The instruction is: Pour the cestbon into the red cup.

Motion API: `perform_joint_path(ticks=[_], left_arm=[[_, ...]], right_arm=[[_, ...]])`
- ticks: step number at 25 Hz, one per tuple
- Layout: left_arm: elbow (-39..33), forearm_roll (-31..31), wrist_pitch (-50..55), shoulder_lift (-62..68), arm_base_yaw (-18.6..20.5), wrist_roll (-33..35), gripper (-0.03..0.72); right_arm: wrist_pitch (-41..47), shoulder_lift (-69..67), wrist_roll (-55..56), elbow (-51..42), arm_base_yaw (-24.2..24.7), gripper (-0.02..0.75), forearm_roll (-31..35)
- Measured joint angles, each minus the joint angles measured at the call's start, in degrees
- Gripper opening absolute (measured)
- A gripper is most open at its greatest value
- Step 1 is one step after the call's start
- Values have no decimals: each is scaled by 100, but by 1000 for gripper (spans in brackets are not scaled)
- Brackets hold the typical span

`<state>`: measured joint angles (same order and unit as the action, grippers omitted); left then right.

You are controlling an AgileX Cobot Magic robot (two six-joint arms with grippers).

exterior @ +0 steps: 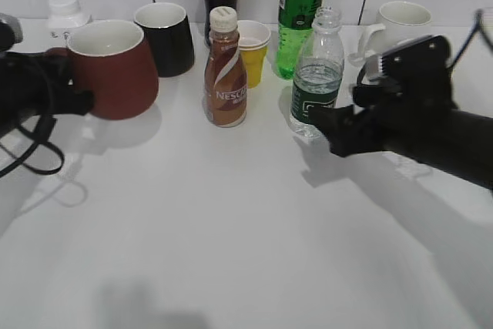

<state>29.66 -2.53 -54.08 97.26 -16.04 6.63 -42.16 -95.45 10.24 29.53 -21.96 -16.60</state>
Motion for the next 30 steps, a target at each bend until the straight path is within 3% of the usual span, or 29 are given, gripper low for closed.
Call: perform_joint_path(ticks=[6,11,17,21,26,30], left_arm=[[-317,663,1172,-796,-34,0,73],[-377,904,1725,-1131,-416,5,73],[-377,923,1957,-1209,-1072,0,73],[-377,928,1983,-1209,-1468,0,73],[-377,934,1983,-1209,-1807,0,73],[-377,954,1893,-1140,-1840,0,72]], right_arm=[[-489,-1038,240,592,0,621,212],[-713,-1558,260,1034,0,616,228],[-751,-1956,243,1483,0,566,228],[-763,-2028,131,1579,0,478,233],[-812,-2053,-258,1590,0,478,253],[-1003,-2080,-1058,1590,0,478,504]])
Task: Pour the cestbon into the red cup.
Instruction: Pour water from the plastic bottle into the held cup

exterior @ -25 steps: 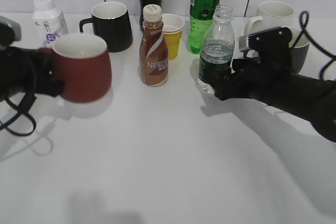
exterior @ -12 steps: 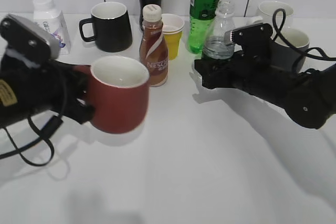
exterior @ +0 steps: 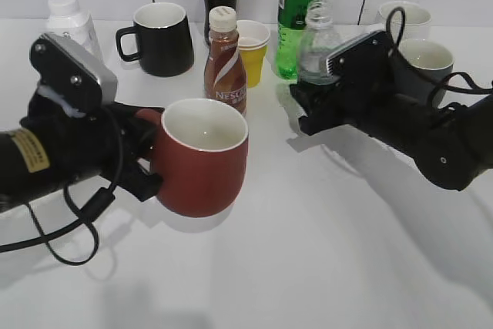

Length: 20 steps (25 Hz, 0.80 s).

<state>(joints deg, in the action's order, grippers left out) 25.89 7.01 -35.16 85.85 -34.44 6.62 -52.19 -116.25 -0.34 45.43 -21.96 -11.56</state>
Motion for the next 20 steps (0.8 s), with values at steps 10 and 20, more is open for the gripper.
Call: perform_joint_path(ticks=[10,20], left_arm=[[535,6,-396,880,0,-12,72],[832,356,-852,1438,0,-23,71]], right_arm=[[-1419,-29,-2502,0,0,478,342],[-1453,100,-2811,0,0,478,-454]])
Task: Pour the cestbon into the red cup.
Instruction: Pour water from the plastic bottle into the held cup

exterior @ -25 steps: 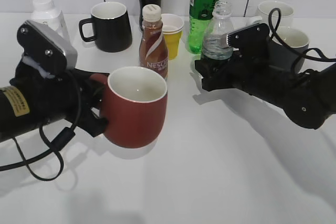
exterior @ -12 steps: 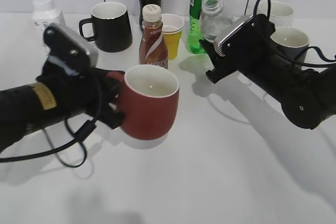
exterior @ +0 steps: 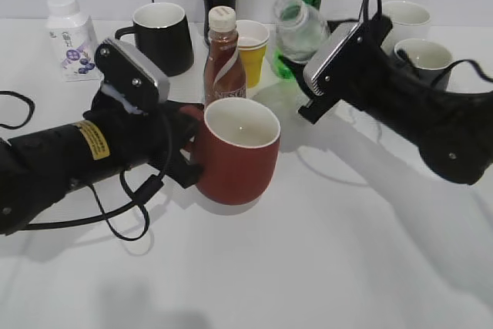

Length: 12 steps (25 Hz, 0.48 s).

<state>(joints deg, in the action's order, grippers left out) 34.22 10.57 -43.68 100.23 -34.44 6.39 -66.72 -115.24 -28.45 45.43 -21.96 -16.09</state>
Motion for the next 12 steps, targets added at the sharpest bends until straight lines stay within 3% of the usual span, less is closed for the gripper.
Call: perform_joint_path(ticks=[12], left_arm=[[11,162,-205,353,0,0,71]], right_arm=[[366,770,-2079,-326,0,478,-82]])
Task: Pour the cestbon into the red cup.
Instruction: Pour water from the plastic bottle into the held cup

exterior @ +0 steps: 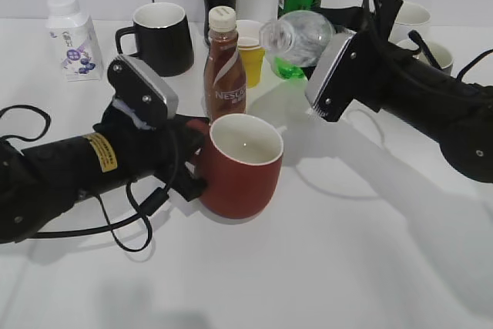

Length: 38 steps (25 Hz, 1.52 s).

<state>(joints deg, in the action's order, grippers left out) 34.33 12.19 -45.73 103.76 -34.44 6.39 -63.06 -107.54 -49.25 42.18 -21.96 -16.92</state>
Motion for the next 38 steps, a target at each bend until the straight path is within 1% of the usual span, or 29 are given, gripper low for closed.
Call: perform_joint_path(ticks=[5,8,13,22,34,38], left_arm=[[0,181,-204,28,0,0,71],[0,188,-342,28,0,0,71],[0,188,-434,28,0,0,70],[0,178,-621,28,0,0,70],[0,238,-646,28,0,0,70],[0,245,-625,28,0,0,70]], right_arm=[[126,20,-493,-6,0,478,-2],[146,20,-672,-6,0,478,-7],[171,20,-1285,-52,0,478,-14],[239,20,-1853,-65,0,478,-321],[229,20,-2813,-65,0,478,-259],[205,20,-2933,-65,0,478,-215]])
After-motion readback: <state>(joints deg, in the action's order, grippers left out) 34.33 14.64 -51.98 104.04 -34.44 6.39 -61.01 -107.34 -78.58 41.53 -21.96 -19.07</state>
